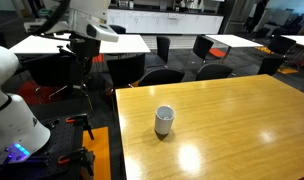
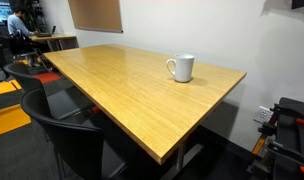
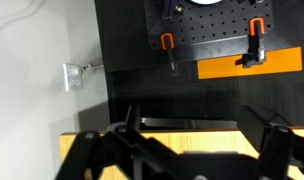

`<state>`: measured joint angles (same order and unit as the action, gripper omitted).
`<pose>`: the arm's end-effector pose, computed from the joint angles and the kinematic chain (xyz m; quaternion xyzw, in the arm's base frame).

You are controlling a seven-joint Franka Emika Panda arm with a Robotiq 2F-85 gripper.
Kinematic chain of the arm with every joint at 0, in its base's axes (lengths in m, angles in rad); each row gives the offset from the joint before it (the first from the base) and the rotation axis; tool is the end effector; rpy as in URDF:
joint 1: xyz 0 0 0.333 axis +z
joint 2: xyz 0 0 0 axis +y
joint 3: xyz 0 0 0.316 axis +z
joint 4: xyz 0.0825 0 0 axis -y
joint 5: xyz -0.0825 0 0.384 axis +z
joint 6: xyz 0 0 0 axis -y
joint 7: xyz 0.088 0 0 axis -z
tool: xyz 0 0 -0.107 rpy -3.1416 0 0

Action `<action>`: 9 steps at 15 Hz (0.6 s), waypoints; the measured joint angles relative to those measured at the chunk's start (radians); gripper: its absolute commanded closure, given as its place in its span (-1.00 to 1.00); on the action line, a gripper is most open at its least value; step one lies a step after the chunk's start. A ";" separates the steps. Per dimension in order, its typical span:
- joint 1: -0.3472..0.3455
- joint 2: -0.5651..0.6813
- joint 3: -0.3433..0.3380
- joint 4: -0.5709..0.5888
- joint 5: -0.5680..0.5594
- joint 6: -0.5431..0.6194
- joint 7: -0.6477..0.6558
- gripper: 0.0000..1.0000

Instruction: Take the marker from the white cup and put it on the table

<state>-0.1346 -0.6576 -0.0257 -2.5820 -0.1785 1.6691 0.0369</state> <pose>0.3128 -0.0684 0.4533 0.9860 -0.0738 -0.1312 0.0715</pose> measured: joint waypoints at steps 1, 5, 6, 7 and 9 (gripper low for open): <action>0.000 0.005 -0.001 0.000 -0.032 0.021 -0.016 -1.00; 0.000 0.036 -0.017 0.007 -0.185 0.122 -0.057 -1.00; 0.000 0.044 -0.024 0.009 -0.223 0.154 -0.077 -1.00; 0.000 0.050 -0.032 0.011 -0.258 0.187 -0.100 -1.00; 0.000 0.066 -0.051 0.018 -0.326 0.253 -0.154 -1.00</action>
<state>-0.1350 -0.5912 -0.0769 -2.5636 -0.5040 1.9217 -0.1175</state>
